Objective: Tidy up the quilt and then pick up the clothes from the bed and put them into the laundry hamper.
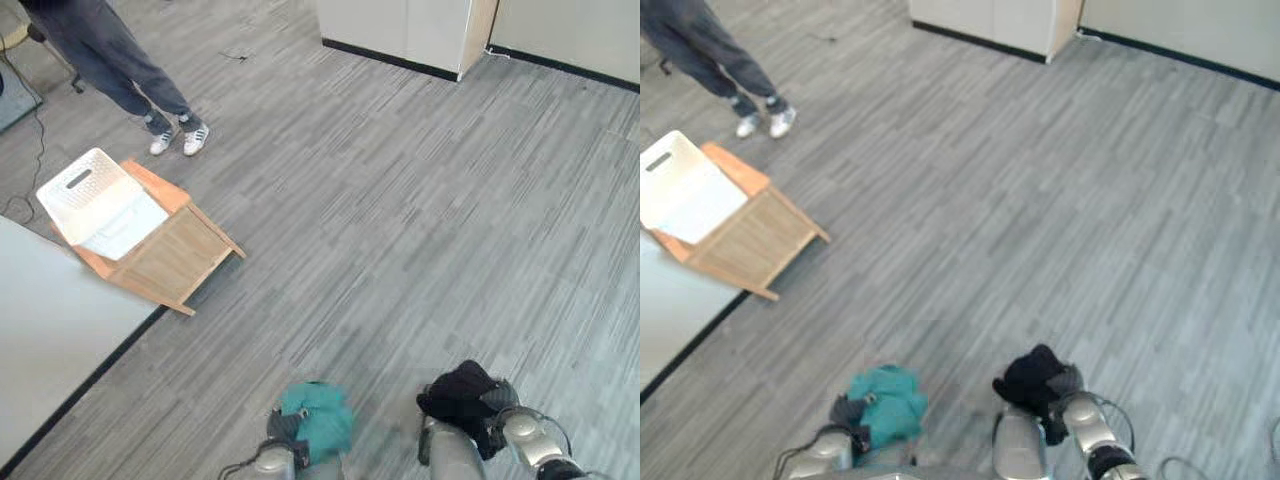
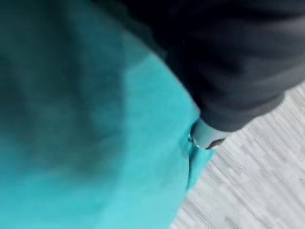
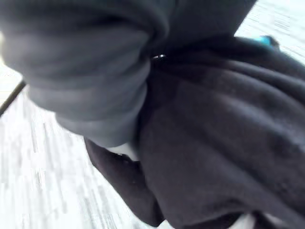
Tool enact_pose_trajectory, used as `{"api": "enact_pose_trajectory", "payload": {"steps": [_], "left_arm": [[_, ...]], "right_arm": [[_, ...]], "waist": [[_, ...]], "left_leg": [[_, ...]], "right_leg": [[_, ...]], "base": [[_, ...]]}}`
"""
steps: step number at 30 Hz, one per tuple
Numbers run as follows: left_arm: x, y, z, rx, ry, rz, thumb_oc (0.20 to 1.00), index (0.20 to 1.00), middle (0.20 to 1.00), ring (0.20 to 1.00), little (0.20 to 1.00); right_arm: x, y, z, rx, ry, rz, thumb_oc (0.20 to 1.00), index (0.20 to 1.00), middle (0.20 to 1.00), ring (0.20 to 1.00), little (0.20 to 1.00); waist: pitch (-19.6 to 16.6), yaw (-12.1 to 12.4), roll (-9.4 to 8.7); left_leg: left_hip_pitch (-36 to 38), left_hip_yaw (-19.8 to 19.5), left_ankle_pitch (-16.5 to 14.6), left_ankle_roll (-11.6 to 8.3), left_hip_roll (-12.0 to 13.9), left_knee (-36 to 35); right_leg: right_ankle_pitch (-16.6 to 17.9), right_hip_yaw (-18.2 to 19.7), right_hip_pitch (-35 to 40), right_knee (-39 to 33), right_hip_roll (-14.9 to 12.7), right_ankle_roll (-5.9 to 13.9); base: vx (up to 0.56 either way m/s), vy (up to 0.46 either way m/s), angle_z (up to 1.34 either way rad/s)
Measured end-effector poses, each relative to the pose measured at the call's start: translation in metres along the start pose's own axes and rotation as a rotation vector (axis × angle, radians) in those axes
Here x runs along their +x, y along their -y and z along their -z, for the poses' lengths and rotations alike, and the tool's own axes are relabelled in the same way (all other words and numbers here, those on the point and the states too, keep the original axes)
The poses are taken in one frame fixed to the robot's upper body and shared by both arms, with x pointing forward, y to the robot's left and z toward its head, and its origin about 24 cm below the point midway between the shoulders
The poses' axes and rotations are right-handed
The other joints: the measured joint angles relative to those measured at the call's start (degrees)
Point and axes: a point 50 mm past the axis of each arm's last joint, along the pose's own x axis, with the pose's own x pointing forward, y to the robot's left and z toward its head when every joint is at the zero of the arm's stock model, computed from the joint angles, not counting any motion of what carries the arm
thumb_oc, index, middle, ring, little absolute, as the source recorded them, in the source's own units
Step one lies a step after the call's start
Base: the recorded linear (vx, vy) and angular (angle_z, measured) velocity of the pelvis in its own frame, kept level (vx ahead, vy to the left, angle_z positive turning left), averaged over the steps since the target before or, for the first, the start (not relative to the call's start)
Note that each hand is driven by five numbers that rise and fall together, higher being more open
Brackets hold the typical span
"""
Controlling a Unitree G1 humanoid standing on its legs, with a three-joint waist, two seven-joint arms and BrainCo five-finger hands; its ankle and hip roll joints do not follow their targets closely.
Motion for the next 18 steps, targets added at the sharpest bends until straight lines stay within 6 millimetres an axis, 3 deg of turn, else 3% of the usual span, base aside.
{"api": "enact_pose_trajectory", "payload": {"steps": [1, 2, 4, 5, 6, 7, 8, 9, 10, 11, 12, 13, 14, 15, 16, 17, 18], "left_arm": [[0.001, -0.005, -0.003, 0.005, 0.015, -0.008, 0.2, 0.2, 0.2, 0.2, 0.2], [0.003, -0.014, -0.01, 0.004, 0.037, -0.032, 0.2, 0.2, 0.2, 0.2, 0.2], [0.004, -0.019, -0.016, 0.013, 0.061, -0.038, 0.2, 0.2, 0.2, 0.2, 0.2], [0.004, -0.021, -0.02, 0.01, 0.079, -0.044, 0.2, 0.2, 0.2, 0.2, 0.2], [0.002, -0.02, -0.017, 0.001, 0.077, -0.042, 0.2, 0.2, 0.2, 0.2, 0.2], [0.0, -0.019, -0.013, -0.006, 0.066, -0.043, 0.2, 0.2, 0.2, 0.2, 0.2], [0.001, -0.017, -0.013, -0.012, 0.063, -0.04, 0.2, 0.2, 0.2, 0.2, 0.2], [0.001, -0.017, -0.011, -0.008, 0.049, -0.043, 0.2, 0.2, 0.2, 0.2, 0.2], [-0.001, -0.02, -0.008, -0.004, 0.043, -0.051, 0.2, 0.2, 0.2, 0.2, 0.2], [-0.002, -0.024, -0.005, -0.002, 0.032, -0.064, 0.2, 0.2, 0.2, 0.2, 0.2], [-0.003, -0.028, -0.002, -0.011, 0.02, -0.08, 0.2, 0.2, 0.2, 0.2, 0.2], [-0.006, -0.037, 0.008, -0.012, -0.015, -0.116, 0.2, 0.2, 0.2, 0.2, 0.2], [-0.005, -0.038, 0.008, -0.029, -0.028, -0.122, 0.2, 0.2, 0.2, 0.2, 0.2], [-0.005, -0.037, 0.008, -0.027, -0.032, -0.117, 0.2, 0.2, 0.2, 0.2, 0.2], [-0.004, -0.038, 0.007, -0.027, -0.032, -0.123, 0.2, 0.2, 0.2, 0.2, 0.2], [-0.005, -0.04, 0.008, -0.024, -0.035, -0.125, 0.2, 0.2, 0.2, 0.2, 0.2], [-0.007, -0.04, 0.008, -0.051, -0.027, -0.134, 0.2, 0.2, 0.2, 0.2, 0.2]], "right_arm": [[0.002, -0.002, -0.008, -0.007, 0.021, -0.004, 0.2, 0.2, 0.2, 0.2, 0.2], [0.002, -0.006, -0.014, -0.029, 0.05, -0.02, 0.2, 0.2, 0.2, 0.2, 0.2], [0.001, -0.01, -0.014, -0.036, 0.049, -0.035, 0.2, 0.2, 0.2, 0.2, 0.2], [0.001, -0.01, -0.012, -0.048, 0.045, -0.036, 0.2, 0.2, 0.2, 0.2, 0.2], [0.001, -0.012, -0.014, -0.063, 0.053, -0.044, 0.2, 0.2, 0.2, 0.2, 0.2], [-0.001, -0.014, -0.01, -0.07, 0.044, -0.053, 0.2, 0.2, 0.2, 0.2, 0.2], [-0.003, -0.014, -0.001, -0.084, 0.019, -0.055, 0.2, 0.2, 0.2, 0.2, 0.2], [-0.008, -0.021, 0.012, -0.098, -0.019, -0.079, 0.2, 0.2, 0.2, 0.2, 0.2], [-0.014, -0.031, 0.021, -0.089, -0.044, -0.106, 0.2, 0.2, 0.2, 0.2, 0.2], [-0.017, -0.038, 0.025, -0.075, -0.058, -0.119, 0.2, 0.2, 0.2, 0.2, 0.2], [-0.021, -0.044, 0.031, -0.067, -0.078, -0.134, 0.2, 0.2, 0.2, 0.2, 0.2], [-0.029, -0.056, 0.044, -0.053, -0.132, -0.164, 0.2, 0.2, 0.2, 0.2, 0.2], [-0.031, -0.061, 0.049, -0.051, -0.156, -0.173, 0.2, 0.2, 0.2, 0.2, 0.2], [-0.032, -0.063, 0.051, -0.048, -0.164, -0.178, 0.2, 0.2, 0.2, 0.2, 0.2], [-0.031, -0.062, 0.046, -0.019, -0.147, -0.167, 0.2, 0.2, 0.2, 0.2, 0.2], [-0.032, -0.063, 0.048, -0.006, -0.154, -0.167, 0.2, 0.2, 0.2, 0.2, 0.2], [-0.035, -0.062, 0.054, 0.006, -0.167, -0.16, 0.2, 0.2, 0.2, 0.2, 0.2]], "waist": [[0.23, 0.42, -0.36], [0.73, 0.72, -2.76], [0.12, 2.29, -3.45], [-0.73, 3.21, -4.22], [-1.35, 4.38, -2.95], [-1.87, 4.6, -2.12], [-2.49, 4.38, -1.06], [-2.66, 4.85, -0.88], [-3.4, 5.34, -2.19], [-4.34, 5.99, -2.68], [-5.07, 5.85, -4.0], [-6.2, 5.56, -7.16], [-6.83, 5.64, -7.59], [-6.86, 6.02, -7.48], [-6.19, 5.6, -6.6], [-6.27, 5.59, -7.11], [-5.54, 5.76, -5.94]], "left_leg": [[-1.72, 1.13, -2.51, -0.39, -0.8, 2.0], [-5.46, 3.35, -6.3, 0.32, -3.05, 1.94], [-8.38, 6.43, -7.98, 0.72, -3.71, -0.74], [-11.06, 10.26, -9.49, 2.21, -4.26, -10.56], [-11.87, 12.07, -8.78, 3.01, -4.26, -22.8], [-11.14, 14.14, -8.31, 3.46, -3.89, -30.3], [-10.09, 18.13, -7.53, 3.17, -2.97, -37.63], [-10.05, 23.69, -4.17, 3.86, -3.25, -42.98], [-10.19, 28.72, -3.37, 4.39, -2.91, -43.79], [-9.91, 33.43, -4.45, 5.04, -2.4, -43.36], [-9.25, 37.98, -6.89, 7.49, -2.62, -41.71], [-7.25, 38.07, -6.49, 13.31, -5.0, -42.07], [-4.88, 34.6, -7.03, 14.73, -6.39, -44.6], [-2.64, 33.48, -6.96, 14.76, -7.11, -46.46], [0.07, 30.3, -3.98, 12.76, -7.16, -47.1], [1.34, 29.44, -1.57, 13.22, -7.75, -47.1], [4.98, 26.19, -8.5, 12.85, -7.74, -44.98]], "right_leg": [[0.48, 0.61, 2.28, -1.29, -0.08, -0.14], [-2.3, -0.43, 8.28, -5.14, 0.09, -1.73], [-3.45, -1.18, 11.15, -6.98, 0.08, -2.17], [-4.94, -1.65, 13.55, -8.92, 0.91, -1.14], [-6.33, -1.88, 15.24, -8.99, 2.66, -0.62], [-7.24, -2.53, 15.95, -8.96, 3.65, 0.05], [-8.41, -4.18, 17.23, -8.75, 4.69, -0.29], [-10.81, -6.59, 20.65, -8.98, 5.75, -0.13], [-13.37, -7.83, 23.03, -8.91, 6.05, 0.29], [-15.53, -9.16, 24.82, -8.7, 6.03, 1.05], [-17.46, -10.82, 26.12, -8.72, 5.75, 1.85], [-20.28, -12.55, 28.42, -5.72, 4.88, 3.44], [-20.81, -13.47, 25.75, 4.05, 3.24, 4.91], [-18.91, -13.41, 23.65, 11.23, 2.83, 7.75], [-15.92, -13.36, 18.64, 27.36, -0.05, 12.42], [-15.65, -12.65, 17.16, 30.37, -1.49, 12.84], [-14.41, -8.37, 13.29, 38.73, -2.12, 12.37]], "base": [[0.48, -0.2, -0.33], [0.53, -0.114, -0.11], [0.58, -0.055, -0.15], [0.79, -0.055, -0.35], [0.62, -0.048, -0.29], [0.58, -0.093, -0.01], [0.35, -0.067, 0.55], [0.71, -0.111, 0.78], [0.55, -0.075, 0.78], [0.57, -0.035, 0.65], [0.39, 0.036, 1.09], [0.72, 0.023, 1.37], [0.52, 0.014, 1.27], [0.72, -0.025, 1.18], [0.38, -0.012, 1.01], [0.59, -0.007, 0.98], [0.2, 0.008, 0.76]]}}
